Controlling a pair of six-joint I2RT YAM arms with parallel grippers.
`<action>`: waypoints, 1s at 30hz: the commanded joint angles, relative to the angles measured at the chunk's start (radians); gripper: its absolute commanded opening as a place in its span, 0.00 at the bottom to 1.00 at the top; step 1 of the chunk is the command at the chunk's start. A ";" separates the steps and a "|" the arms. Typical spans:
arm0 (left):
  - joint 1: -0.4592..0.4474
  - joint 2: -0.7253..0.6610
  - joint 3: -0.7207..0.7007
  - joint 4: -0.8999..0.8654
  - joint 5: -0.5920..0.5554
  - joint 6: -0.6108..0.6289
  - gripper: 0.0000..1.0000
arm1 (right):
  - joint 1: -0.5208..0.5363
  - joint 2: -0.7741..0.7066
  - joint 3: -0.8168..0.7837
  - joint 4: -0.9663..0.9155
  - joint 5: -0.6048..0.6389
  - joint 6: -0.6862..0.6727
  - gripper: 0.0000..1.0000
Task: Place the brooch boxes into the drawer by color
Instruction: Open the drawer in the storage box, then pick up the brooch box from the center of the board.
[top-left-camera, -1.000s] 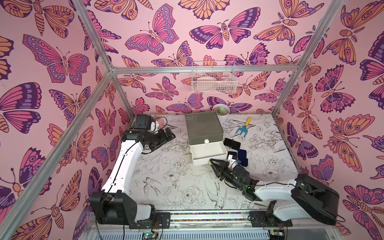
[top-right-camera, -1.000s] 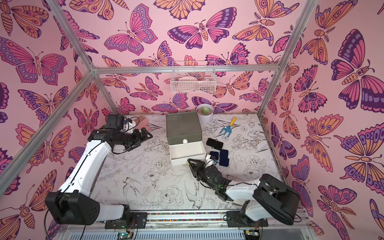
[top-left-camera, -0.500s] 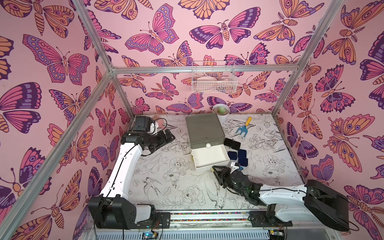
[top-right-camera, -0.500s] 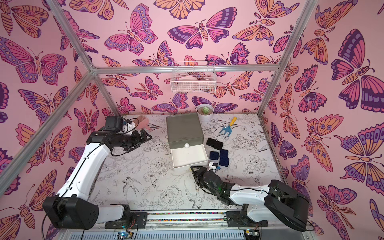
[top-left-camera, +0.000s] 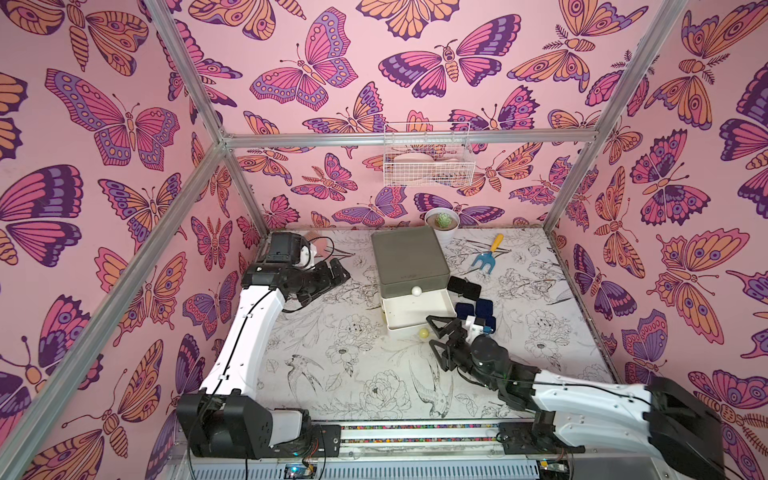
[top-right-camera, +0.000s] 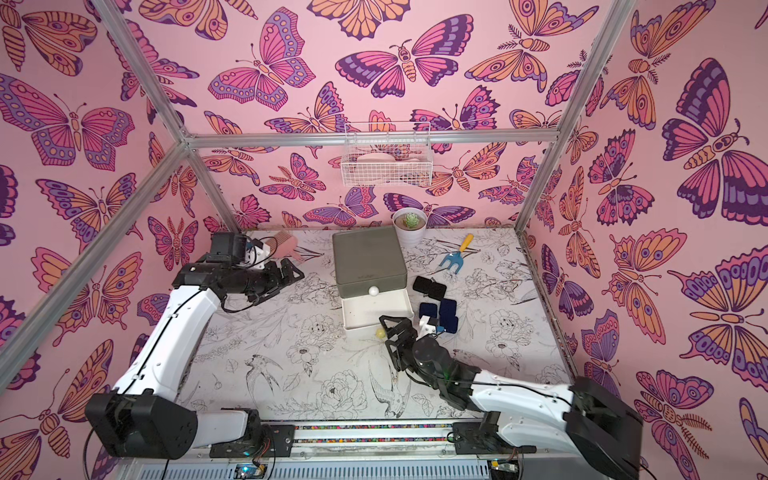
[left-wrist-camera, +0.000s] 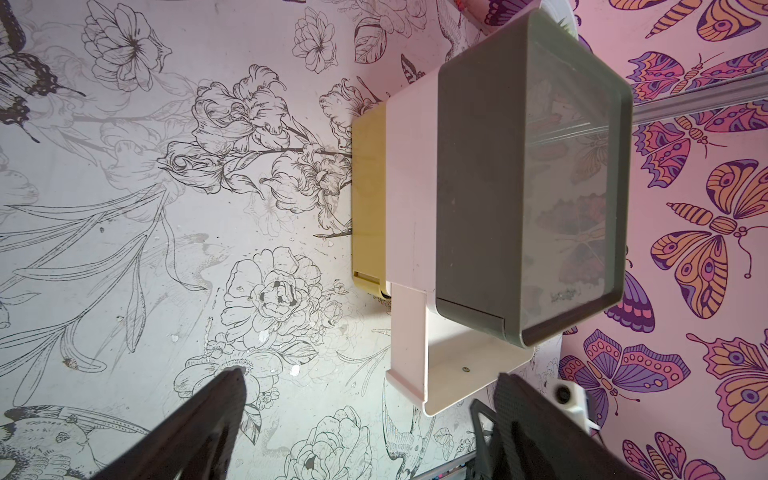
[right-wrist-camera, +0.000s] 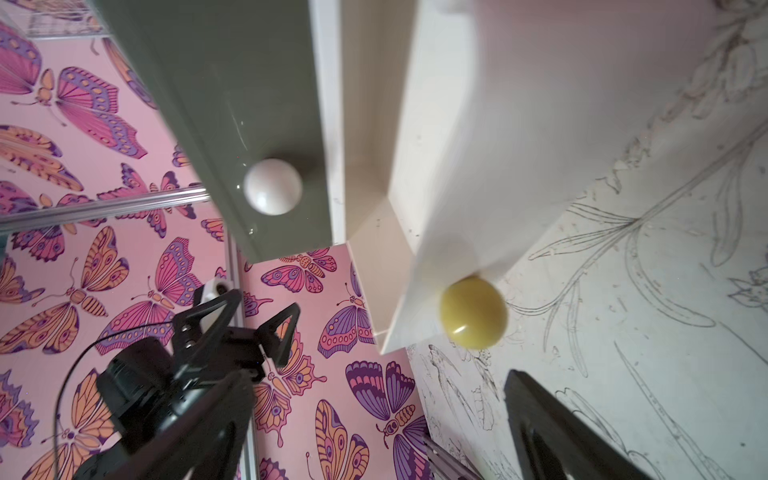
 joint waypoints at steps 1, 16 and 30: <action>0.006 -0.004 0.010 -0.017 0.012 0.011 1.00 | 0.003 -0.186 0.103 -0.481 0.114 -0.102 0.99; -0.015 -0.003 0.014 0.035 0.015 -0.026 1.00 | -0.342 -0.160 0.438 -1.183 0.136 -0.618 0.98; -0.027 0.035 0.011 0.088 -0.028 -0.053 1.00 | -0.801 0.526 0.942 -1.404 -0.419 -1.264 0.96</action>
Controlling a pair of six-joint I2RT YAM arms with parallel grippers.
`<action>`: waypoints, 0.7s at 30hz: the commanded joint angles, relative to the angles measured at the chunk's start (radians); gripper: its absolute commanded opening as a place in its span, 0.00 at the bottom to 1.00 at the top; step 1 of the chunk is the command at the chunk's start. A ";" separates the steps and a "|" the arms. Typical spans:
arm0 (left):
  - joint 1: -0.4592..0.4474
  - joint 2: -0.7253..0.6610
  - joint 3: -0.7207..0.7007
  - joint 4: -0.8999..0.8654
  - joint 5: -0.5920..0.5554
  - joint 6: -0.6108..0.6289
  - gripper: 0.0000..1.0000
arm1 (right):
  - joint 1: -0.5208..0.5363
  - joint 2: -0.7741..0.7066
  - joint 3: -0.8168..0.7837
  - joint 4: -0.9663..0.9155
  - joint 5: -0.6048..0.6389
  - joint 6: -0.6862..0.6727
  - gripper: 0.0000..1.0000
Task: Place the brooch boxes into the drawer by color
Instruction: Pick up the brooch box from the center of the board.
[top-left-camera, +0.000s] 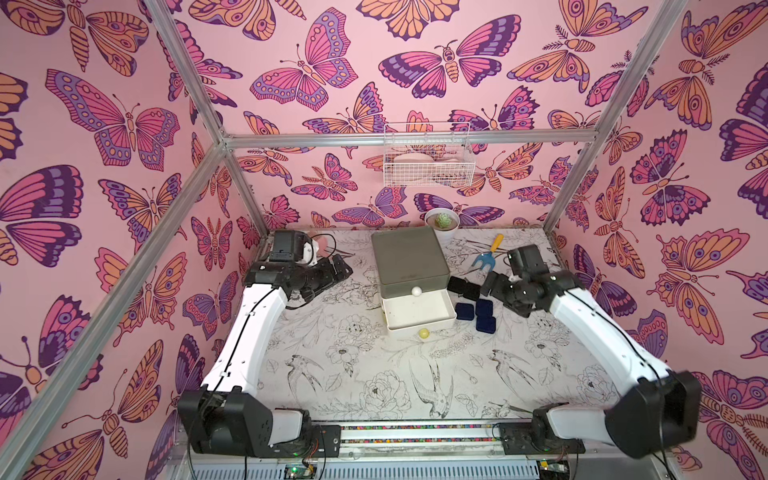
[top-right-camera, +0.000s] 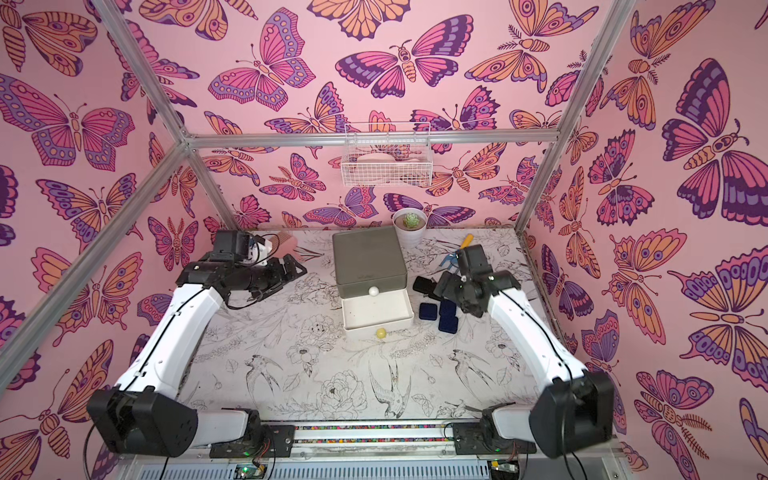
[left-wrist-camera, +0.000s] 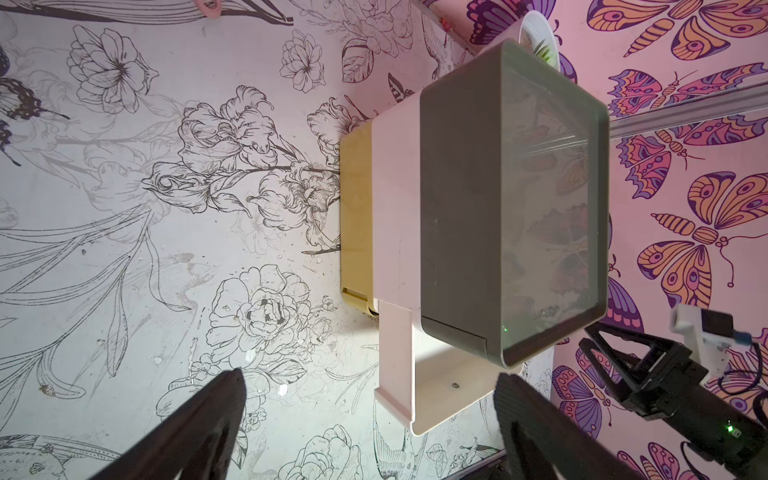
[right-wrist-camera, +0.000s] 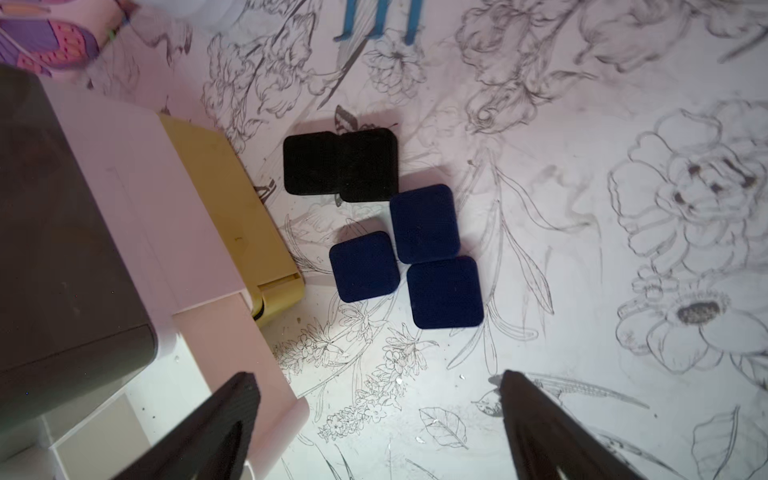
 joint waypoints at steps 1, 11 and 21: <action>-0.004 0.021 0.003 0.028 -0.018 -0.014 1.00 | -0.023 0.124 0.107 -0.174 -0.082 -0.226 0.95; -0.004 0.063 0.014 0.032 -0.033 -0.007 1.00 | -0.096 0.352 0.193 -0.192 -0.067 -0.323 0.93; -0.003 0.076 0.019 0.029 -0.026 0.003 1.00 | -0.098 0.468 0.235 -0.116 -0.071 -0.305 0.83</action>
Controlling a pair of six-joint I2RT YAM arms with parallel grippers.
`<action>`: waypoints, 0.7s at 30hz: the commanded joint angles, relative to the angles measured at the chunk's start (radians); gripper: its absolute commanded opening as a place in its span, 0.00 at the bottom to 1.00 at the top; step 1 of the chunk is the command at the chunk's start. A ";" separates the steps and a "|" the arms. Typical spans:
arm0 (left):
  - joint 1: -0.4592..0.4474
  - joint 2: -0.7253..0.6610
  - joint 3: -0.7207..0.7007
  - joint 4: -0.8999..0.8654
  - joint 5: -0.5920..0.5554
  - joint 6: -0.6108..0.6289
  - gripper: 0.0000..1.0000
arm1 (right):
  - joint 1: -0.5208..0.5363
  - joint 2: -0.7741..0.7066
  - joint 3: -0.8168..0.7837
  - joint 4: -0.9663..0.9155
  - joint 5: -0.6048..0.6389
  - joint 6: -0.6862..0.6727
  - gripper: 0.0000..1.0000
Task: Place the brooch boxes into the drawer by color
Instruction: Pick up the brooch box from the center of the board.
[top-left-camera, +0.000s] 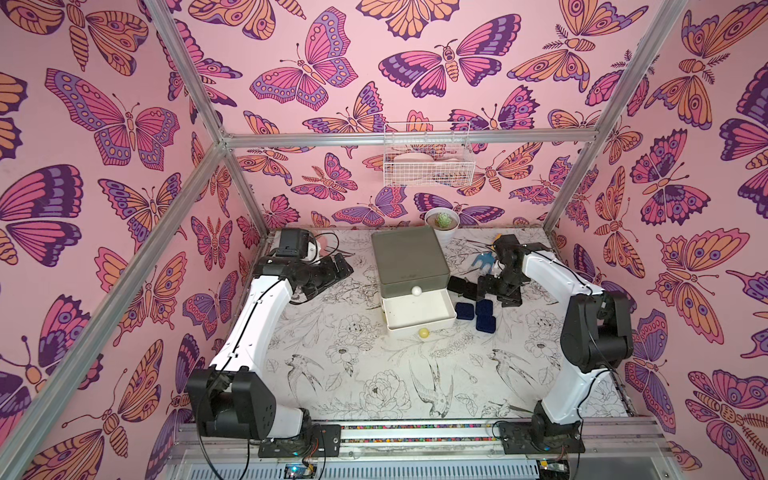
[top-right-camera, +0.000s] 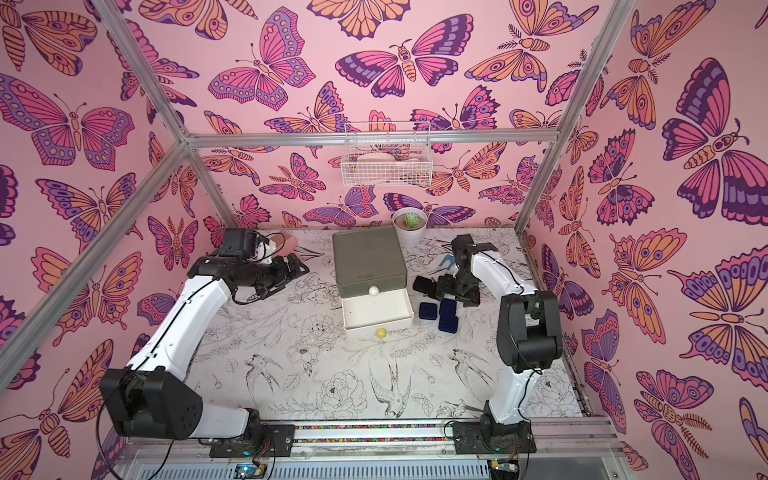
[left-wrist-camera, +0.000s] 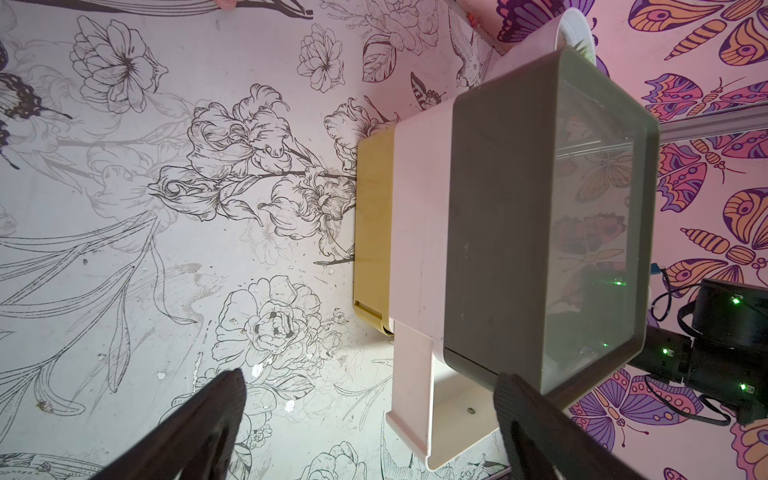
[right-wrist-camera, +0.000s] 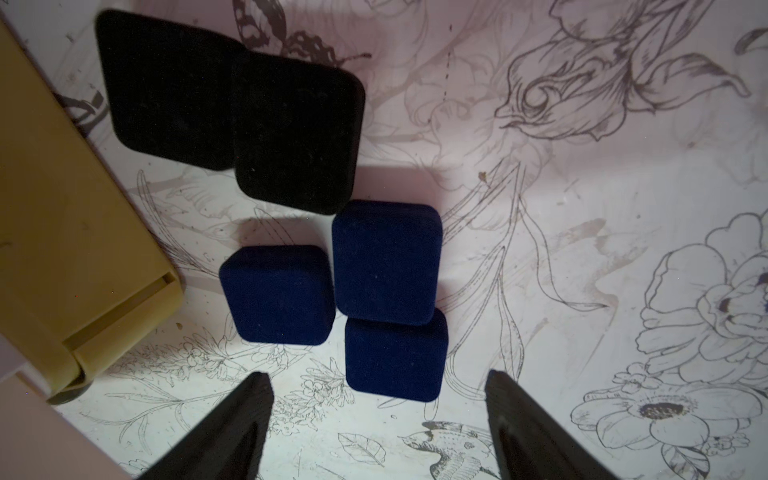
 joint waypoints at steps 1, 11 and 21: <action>-0.001 0.003 0.014 0.001 -0.003 0.010 1.00 | -0.001 0.043 0.031 0.024 0.001 -0.005 0.83; -0.001 0.002 0.012 0.000 -0.002 0.007 1.00 | -0.001 0.121 0.054 0.052 0.047 -0.005 0.79; -0.001 0.007 0.016 0.000 -0.002 0.006 1.00 | 0.001 0.150 0.029 0.074 0.055 0.007 0.75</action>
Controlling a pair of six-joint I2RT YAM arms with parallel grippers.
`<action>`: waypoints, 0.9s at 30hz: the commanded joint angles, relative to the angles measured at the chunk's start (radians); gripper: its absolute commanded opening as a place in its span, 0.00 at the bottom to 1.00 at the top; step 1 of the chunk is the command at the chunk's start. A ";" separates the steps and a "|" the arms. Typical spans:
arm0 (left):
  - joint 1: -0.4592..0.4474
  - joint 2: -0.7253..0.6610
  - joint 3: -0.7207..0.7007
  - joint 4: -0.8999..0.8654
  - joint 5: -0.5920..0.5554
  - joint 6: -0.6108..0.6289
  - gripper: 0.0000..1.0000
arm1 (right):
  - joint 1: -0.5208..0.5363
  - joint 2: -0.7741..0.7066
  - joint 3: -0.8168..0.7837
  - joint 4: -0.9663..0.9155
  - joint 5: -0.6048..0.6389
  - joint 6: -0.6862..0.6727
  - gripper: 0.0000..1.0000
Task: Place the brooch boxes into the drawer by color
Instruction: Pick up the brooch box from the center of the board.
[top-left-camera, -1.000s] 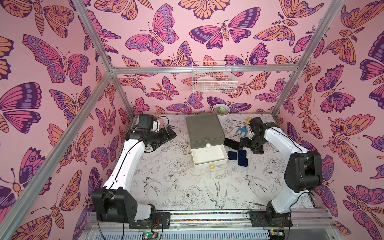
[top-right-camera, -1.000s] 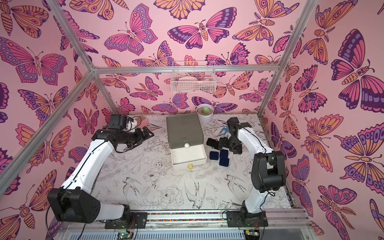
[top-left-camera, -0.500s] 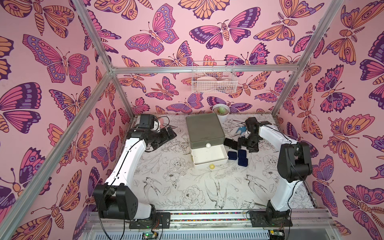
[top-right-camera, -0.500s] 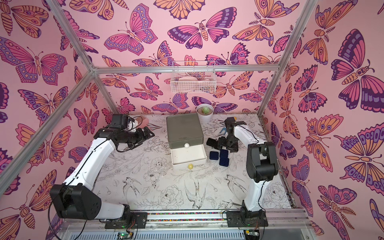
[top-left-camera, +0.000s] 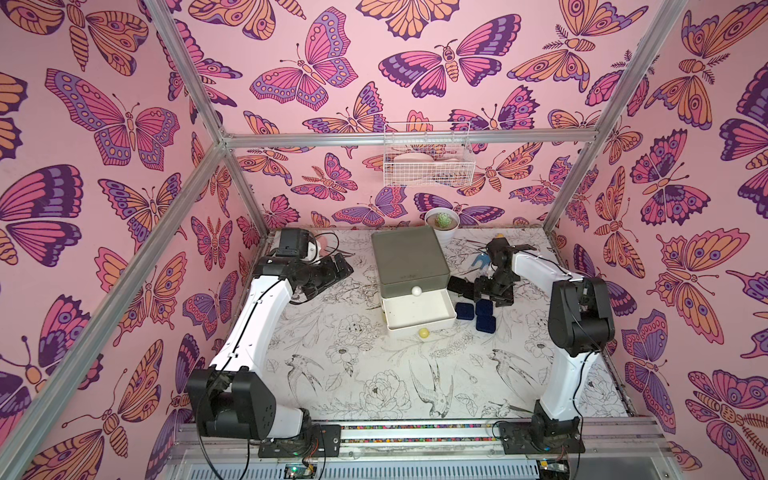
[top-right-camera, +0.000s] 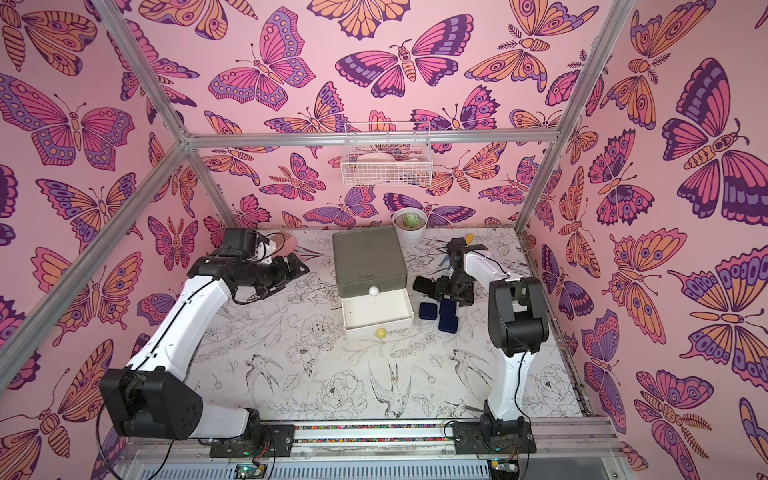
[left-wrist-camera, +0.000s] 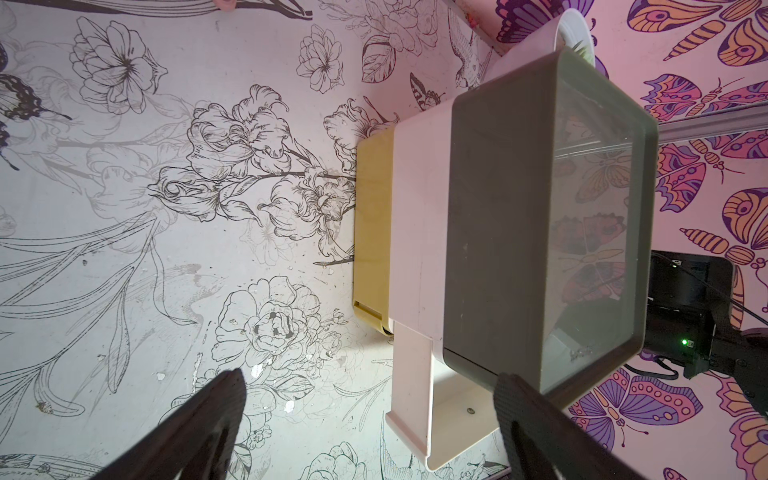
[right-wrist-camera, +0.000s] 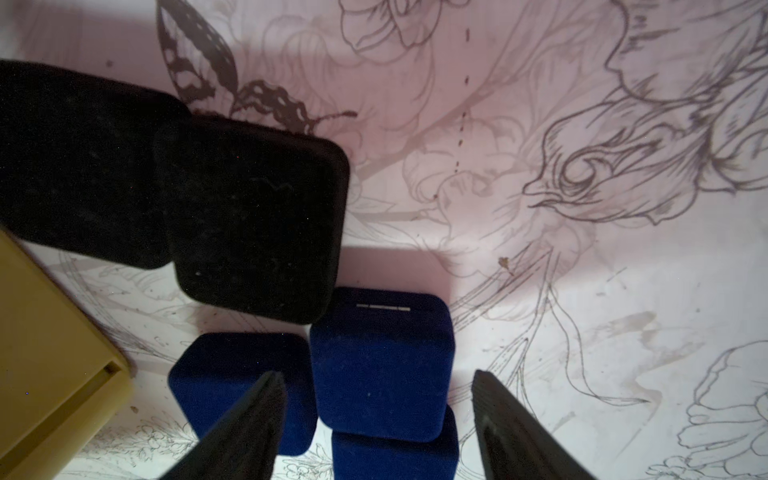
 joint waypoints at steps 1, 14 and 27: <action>-0.001 0.008 0.018 -0.001 -0.003 0.006 1.00 | 0.002 0.012 -0.004 0.012 0.023 0.008 0.74; 0.002 -0.011 -0.007 0.000 -0.008 0.009 1.00 | 0.009 0.038 -0.045 0.032 0.041 0.012 0.68; 0.002 -0.018 -0.009 0.000 -0.007 0.009 1.00 | 0.028 -0.139 -0.041 0.027 0.091 0.029 0.43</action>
